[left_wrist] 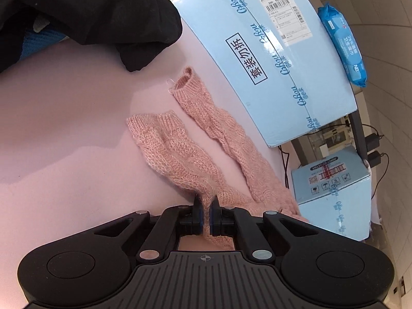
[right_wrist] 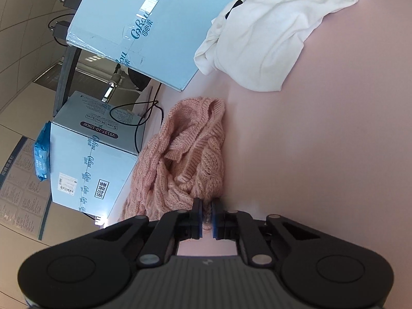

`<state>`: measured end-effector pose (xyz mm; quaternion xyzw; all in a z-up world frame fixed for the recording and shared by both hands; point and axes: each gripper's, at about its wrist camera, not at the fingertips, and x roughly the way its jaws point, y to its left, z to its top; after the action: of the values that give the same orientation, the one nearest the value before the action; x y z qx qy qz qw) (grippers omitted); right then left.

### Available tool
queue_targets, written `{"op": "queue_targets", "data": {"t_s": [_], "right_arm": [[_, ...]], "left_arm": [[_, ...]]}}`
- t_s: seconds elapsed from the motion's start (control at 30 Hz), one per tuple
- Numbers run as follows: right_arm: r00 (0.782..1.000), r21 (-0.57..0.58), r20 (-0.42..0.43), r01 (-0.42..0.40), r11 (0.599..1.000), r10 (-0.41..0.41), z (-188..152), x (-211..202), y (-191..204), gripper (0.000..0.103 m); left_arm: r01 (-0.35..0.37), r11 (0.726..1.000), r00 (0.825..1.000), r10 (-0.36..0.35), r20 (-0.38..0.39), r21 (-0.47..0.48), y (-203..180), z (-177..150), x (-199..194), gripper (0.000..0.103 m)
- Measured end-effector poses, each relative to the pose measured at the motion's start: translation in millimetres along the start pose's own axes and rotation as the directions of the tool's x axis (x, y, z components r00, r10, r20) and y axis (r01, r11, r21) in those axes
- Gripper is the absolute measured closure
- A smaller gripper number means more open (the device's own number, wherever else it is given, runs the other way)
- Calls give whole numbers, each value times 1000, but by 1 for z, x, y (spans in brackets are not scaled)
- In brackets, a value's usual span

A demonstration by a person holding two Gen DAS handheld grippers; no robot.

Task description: Fold clothes

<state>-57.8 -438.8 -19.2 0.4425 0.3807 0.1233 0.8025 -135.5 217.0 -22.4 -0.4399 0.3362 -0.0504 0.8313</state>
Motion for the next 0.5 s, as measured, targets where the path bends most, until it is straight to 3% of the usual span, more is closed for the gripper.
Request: {"op": "queue_targets", "data": {"t_s": [0.17, 0.3, 0.4, 0.5], "right_arm": [[999, -20, 29, 15, 1000, -14, -16, -55, -3, 97], [999, -16, 21, 50, 999, -50, -40, -92, -11, 96], [997, 32, 3, 83, 996, -83, -53, -96, -29, 97], [999, 69, 12, 49, 996, -50, -59, -101, -38, 97]], "left_arm": [[1, 1000, 999, -1, -34, 11, -5, -7, -41, 98], [-27, 999, 996, 31, -85, 46, -7, -16, -49, 98], [-29, 1000, 993, 30, -112, 6, 5, -21, -43, 97], [-18, 1000, 994, 18, -108, -2, 6, -21, -45, 97]]}}
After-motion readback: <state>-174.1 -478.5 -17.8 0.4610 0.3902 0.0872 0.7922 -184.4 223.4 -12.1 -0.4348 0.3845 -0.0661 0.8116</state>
